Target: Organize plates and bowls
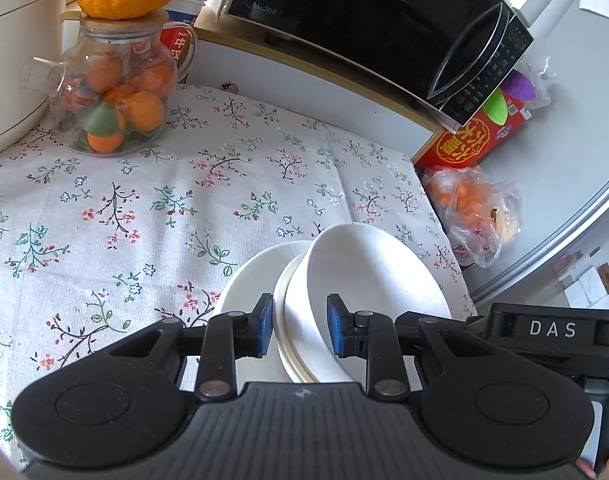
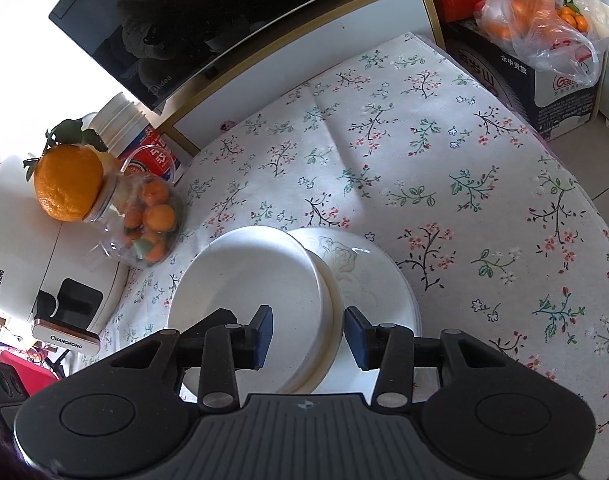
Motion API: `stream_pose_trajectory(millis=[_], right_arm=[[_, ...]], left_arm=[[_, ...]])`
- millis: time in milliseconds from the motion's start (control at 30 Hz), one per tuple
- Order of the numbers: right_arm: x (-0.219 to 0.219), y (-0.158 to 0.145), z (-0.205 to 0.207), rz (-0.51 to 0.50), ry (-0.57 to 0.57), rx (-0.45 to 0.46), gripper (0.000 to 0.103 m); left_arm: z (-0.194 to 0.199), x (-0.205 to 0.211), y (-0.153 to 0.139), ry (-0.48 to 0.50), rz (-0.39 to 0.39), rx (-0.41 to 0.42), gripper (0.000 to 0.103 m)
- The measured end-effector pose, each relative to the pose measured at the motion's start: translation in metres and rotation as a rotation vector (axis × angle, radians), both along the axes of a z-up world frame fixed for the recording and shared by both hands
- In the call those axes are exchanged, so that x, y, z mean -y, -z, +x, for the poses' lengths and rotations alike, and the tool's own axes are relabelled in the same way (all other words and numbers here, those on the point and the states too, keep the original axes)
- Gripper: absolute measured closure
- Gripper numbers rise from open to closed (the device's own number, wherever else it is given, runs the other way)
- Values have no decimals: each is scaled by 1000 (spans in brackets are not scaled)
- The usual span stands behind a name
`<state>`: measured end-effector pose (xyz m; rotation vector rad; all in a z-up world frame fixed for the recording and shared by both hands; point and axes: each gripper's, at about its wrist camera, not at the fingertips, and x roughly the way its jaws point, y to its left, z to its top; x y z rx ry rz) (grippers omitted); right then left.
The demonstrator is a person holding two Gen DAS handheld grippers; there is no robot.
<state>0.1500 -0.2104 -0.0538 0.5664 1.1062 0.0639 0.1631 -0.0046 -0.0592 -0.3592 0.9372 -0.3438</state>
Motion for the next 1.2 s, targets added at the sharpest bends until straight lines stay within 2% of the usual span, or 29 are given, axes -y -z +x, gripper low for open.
stream_pose_trajectory(millis=[533, 667, 767, 933, 1067, 1200], right_arm=[[0, 3, 1, 5, 4, -13, 62], [1, 3, 1, 11, 6, -12, 61], [2, 3, 1, 21, 14, -13, 60], [3, 3, 1, 21, 25, -9, 52], [5, 0, 1, 13, 34, 4, 42], [7, -7, -2, 2, 45, 22, 36]], left_arm=[[4, 2, 4, 6, 9, -7, 79], [4, 2, 4, 11, 7, -5, 74], [2, 5, 1, 16, 40, 13, 73], [0, 4, -3, 21, 63, 23, 57], [-5, 0, -7, 14, 65, 19, 51], [-20, -9, -19, 0, 56, 23, 38]])
